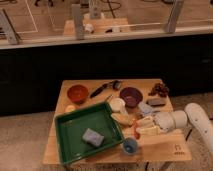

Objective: Place pepper in plastic cup

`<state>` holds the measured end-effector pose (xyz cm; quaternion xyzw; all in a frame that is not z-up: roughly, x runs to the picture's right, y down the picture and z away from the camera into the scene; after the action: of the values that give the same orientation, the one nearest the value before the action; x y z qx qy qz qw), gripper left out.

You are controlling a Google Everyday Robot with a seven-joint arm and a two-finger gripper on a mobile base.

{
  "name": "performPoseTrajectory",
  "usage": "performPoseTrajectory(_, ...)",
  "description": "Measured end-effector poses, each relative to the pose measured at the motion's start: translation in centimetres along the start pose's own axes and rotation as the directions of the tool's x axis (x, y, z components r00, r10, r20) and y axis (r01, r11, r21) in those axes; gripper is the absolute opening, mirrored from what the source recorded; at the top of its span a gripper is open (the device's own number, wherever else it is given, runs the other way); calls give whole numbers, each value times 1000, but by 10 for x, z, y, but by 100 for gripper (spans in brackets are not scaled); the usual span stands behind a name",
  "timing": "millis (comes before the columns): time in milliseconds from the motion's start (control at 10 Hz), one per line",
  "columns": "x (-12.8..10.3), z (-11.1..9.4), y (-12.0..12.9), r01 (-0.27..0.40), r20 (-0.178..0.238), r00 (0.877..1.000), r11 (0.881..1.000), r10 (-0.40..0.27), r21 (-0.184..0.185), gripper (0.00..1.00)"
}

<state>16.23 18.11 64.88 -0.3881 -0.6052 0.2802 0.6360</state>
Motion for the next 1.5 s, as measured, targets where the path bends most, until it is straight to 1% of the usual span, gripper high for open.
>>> performPoseTrajectory(200, -2, 6, 9, -22, 7, 1000, 1000, 22, -10, 0)
performPoseTrajectory(400, 2, 12, 24, -41, 9, 999, 999, 41, -18, 0)
performPoseTrajectory(500, 6, 16, 33, -46, 2, 999, 999, 46, -21, 0)
performPoseTrajectory(700, 11, 23, 43, -48, -20, 999, 998, 48, -31, 0)
performPoseTrajectory(900, 17, 30, 45, -38, -49, 998, 999, 36, -37, 0)
performPoseTrajectory(1200, 25, 38, 43, -40, -66, 997, 998, 37, -47, 0)
performPoseTrajectory(1500, 36, 40, 37, -55, -71, 996, 998, 51, -43, 0)
